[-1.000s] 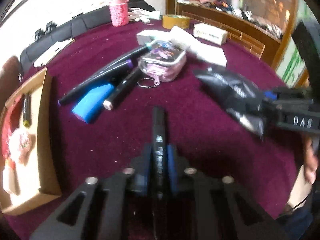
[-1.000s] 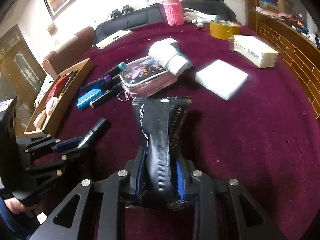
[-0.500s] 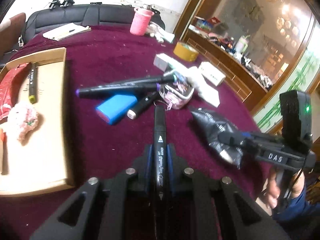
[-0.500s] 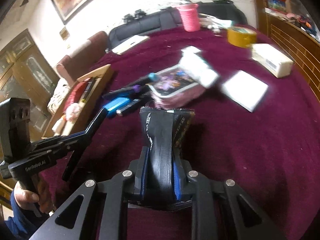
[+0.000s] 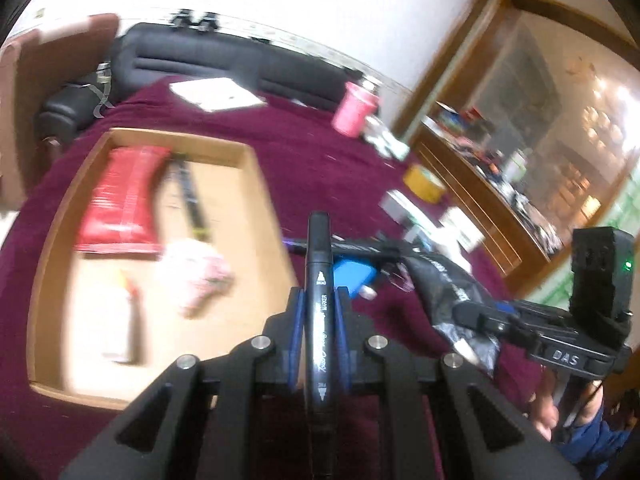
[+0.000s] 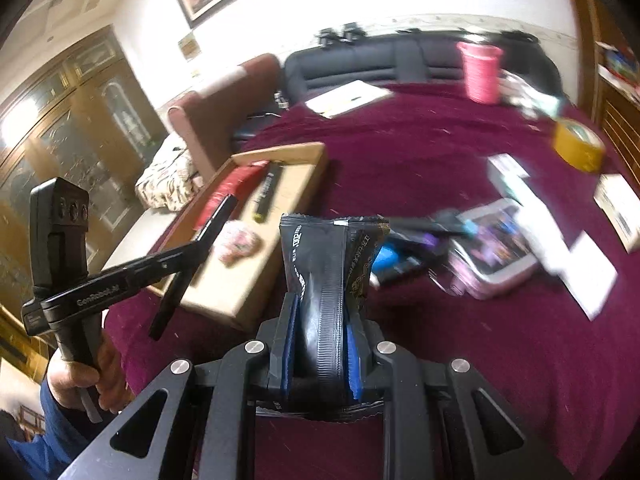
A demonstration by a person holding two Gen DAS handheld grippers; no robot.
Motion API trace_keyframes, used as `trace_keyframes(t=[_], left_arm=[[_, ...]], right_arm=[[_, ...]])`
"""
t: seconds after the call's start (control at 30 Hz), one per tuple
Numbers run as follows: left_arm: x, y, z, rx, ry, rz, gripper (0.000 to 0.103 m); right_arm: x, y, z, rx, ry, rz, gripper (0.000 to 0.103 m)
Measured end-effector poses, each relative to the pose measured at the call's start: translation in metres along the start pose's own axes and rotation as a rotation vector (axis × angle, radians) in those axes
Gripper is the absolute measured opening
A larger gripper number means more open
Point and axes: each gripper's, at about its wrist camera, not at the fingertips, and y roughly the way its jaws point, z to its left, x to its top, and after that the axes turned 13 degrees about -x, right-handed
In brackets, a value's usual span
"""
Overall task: Organize objects
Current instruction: 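Carry the black marker and black bag toward the cardboard tray, then lower the black marker and black bag into the tray and open both tools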
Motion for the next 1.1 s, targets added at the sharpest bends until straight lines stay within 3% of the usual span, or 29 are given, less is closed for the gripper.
trace_keyframes(t=[0.27, 0.73, 1.1], left_arm=[[0.011, -0.008, 0.052, 0.055, -0.092, -0.032, 0.014], [0.065, 0.028, 0.118, 0.130, -0.254, 0.062, 0.014], [0.068, 0.047, 0.138, 0.142, -0.297, 0.088, 0.014]], right_arm=[[0.046, 0.051, 0.056, 0.057, -0.044, 0.051, 0.023], [0.116, 0.166, 0.090, -0.029, 0.003, 0.136, 0.023], [0.127, 0.208, 0.099, -0.082, -0.015, 0.155, 0.023]])
